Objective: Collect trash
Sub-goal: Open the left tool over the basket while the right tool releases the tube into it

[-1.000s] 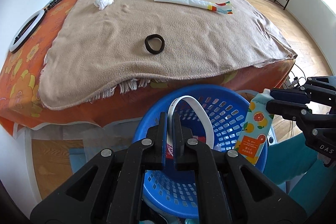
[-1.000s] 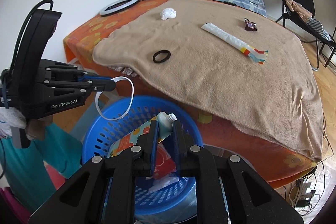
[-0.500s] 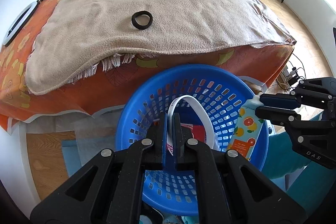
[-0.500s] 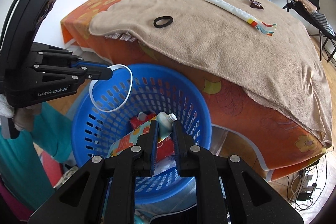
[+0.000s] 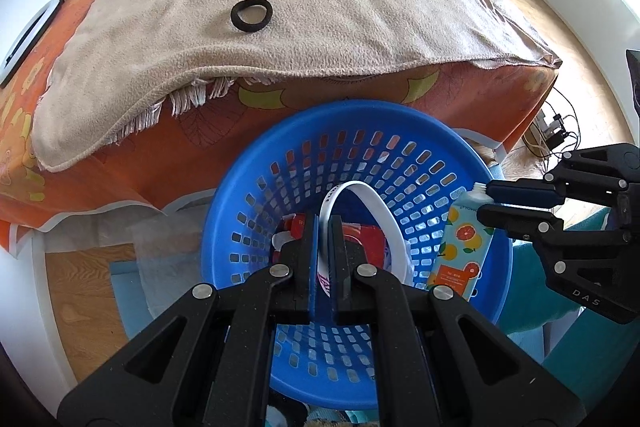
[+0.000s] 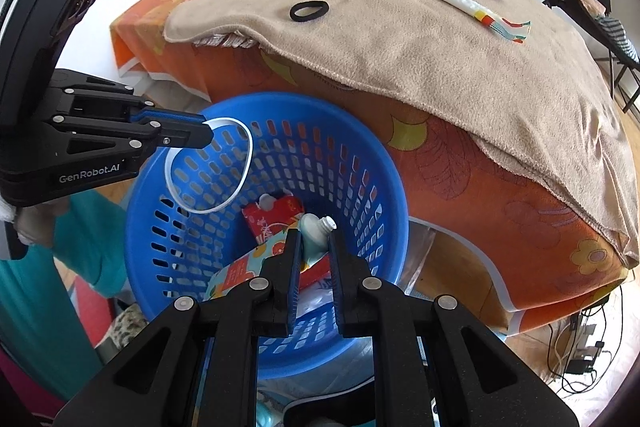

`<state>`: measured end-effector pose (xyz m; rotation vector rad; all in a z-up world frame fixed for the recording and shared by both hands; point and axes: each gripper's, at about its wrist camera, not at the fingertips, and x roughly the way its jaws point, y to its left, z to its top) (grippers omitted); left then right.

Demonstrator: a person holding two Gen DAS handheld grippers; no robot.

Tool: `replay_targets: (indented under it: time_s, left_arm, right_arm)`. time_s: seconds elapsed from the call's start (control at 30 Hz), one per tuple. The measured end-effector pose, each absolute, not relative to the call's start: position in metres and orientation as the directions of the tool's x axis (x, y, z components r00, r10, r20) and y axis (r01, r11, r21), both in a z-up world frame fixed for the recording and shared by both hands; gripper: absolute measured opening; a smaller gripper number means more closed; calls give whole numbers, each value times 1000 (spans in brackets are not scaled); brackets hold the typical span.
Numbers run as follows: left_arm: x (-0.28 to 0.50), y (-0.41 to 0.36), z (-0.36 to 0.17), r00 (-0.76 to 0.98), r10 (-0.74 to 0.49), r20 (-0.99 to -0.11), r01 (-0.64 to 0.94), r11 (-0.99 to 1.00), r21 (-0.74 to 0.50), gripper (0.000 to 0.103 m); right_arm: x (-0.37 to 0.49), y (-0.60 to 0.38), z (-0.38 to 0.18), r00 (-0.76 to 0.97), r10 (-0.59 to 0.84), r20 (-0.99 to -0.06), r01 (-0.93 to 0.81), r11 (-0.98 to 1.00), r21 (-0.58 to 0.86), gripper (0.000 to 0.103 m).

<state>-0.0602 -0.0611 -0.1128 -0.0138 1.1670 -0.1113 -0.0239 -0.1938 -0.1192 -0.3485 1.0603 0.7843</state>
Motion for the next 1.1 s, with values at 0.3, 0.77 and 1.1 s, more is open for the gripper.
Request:
replay_targets:
  time_s: [0.3,0.77,1.1]
  left_arm:
    - [-60,-63,-118,364,-107,-925,90,993,-79,15]
    - [-57,-51,-110,392,-95,-915,43,995,-85,33]
    - [-52,-45,-102,408,-86,-909,19,996,-85,33]
  right_arm:
    - [-22,-192,-127,224,392,-892,-714,689,123,13]
    - [-17,-200,-121,257,399,-881,-688,715,123,41]
    - [-14,-201,-111,300,391,-870,-671,735,99,57]
